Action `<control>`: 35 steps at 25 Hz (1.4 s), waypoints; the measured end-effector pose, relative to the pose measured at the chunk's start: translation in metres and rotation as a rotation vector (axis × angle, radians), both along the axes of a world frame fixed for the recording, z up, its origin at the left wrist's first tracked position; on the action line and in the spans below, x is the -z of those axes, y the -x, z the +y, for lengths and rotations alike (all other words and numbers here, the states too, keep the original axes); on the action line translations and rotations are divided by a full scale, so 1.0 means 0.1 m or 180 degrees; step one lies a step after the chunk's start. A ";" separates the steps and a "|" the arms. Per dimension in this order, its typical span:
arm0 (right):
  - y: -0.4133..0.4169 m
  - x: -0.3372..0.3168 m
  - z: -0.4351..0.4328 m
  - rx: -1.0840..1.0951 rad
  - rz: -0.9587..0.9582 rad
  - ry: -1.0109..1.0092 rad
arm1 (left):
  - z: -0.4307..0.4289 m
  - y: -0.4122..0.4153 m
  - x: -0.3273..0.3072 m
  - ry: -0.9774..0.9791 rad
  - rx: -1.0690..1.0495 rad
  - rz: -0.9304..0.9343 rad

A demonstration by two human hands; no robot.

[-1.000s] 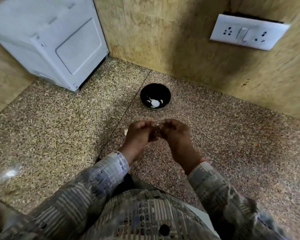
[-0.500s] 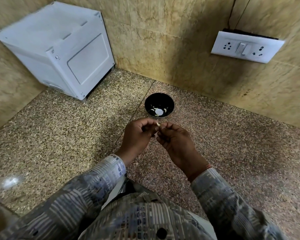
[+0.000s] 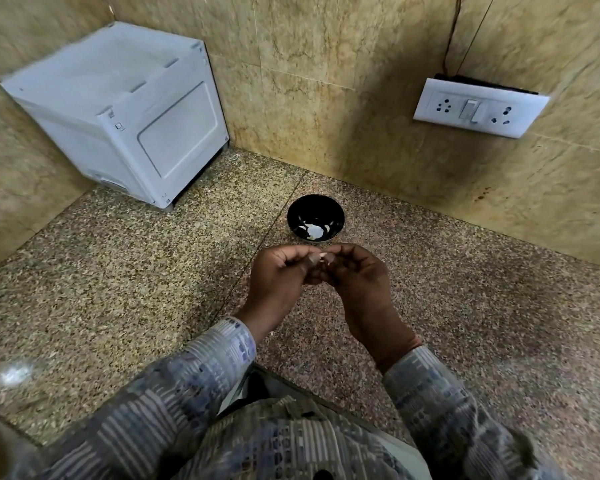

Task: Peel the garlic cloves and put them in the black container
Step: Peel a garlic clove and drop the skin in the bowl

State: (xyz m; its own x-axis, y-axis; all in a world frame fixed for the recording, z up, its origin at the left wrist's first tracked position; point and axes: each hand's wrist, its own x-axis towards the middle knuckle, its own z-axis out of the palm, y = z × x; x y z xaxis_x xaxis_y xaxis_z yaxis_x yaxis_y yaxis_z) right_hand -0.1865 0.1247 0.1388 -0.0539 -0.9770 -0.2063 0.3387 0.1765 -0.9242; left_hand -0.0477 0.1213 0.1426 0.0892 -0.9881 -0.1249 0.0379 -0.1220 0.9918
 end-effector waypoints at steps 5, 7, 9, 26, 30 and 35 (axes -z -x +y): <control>0.06 -0.03 0.02 -0.0068 0.0611 0.0360 | 0.03 0.06 -0.11 -0.0337 0.0134 0.0658; 0.10 -0.06 0.01 -0.0113 0.0544 0.0395 | 0.04 0.08 -0.14 -0.0320 0.0170 0.0710; 0.16 -0.09 0.01 -0.0144 0.0279 0.0349 | 0.04 0.10 -0.15 -0.0308 0.0173 0.0742; -0.02 0.47 -0.17 -0.0678 0.2857 -0.0061 | -0.11 0.02 0.56 -0.1603 -0.0535 0.0412; -0.06 0.87 -0.21 -0.0941 0.3078 -0.0475 | -0.19 -0.02 1.03 -0.2099 -0.0530 0.0327; -0.09 1.44 -0.34 -0.0897 0.2751 -0.1351 | -0.41 0.00 1.42 -0.2472 -0.0392 0.0122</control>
